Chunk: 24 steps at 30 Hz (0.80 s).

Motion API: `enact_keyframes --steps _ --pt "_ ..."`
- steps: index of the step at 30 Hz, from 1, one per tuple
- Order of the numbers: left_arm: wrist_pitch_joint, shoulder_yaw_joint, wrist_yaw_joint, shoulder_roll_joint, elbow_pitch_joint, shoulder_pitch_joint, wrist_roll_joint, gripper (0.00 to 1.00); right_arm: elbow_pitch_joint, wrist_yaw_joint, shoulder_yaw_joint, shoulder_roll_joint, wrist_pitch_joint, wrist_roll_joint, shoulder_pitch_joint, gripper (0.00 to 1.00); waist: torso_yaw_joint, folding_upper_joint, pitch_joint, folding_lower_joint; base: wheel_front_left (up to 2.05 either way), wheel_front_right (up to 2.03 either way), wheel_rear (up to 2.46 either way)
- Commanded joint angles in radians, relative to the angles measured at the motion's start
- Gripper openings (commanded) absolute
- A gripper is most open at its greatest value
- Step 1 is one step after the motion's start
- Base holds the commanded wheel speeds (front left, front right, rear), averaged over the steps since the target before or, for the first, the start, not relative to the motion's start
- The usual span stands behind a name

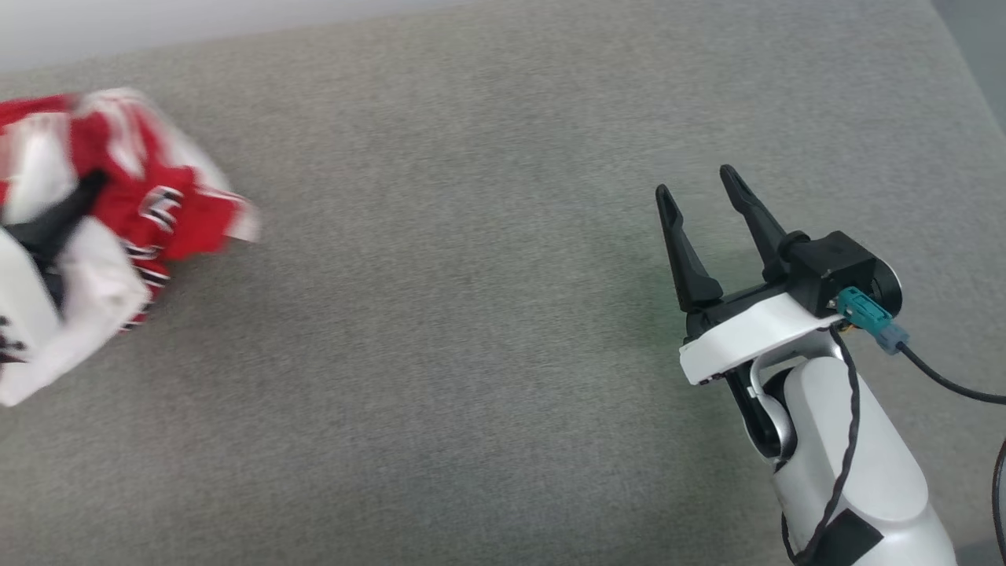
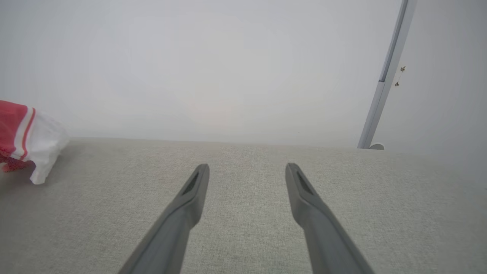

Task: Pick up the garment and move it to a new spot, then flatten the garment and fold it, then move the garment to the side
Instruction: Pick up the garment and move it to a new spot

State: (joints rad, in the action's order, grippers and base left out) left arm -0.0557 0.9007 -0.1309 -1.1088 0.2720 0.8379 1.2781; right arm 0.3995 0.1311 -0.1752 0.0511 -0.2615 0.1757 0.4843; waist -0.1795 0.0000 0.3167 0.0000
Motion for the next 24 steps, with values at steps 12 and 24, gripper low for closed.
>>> enact_keyframes --steps 12,24 --pt "-0.127 0.175 0.001 0.228 -0.288 0.262 -0.007 0.00 -0.082 -0.001 0.047 0.000 -0.005 0.097 -0.051 1.00 -0.166 0.0000 0.068 0.0000 0.00 0.00 0.00" --pt "-0.184 0.331 0.001 0.276 -0.212 0.302 0.029 0.00 -0.138 -0.001 0.055 0.000 -0.005 0.194 -0.096 1.00 -0.314 0.0000 0.144 0.0000 0.00 0.00 0.00"
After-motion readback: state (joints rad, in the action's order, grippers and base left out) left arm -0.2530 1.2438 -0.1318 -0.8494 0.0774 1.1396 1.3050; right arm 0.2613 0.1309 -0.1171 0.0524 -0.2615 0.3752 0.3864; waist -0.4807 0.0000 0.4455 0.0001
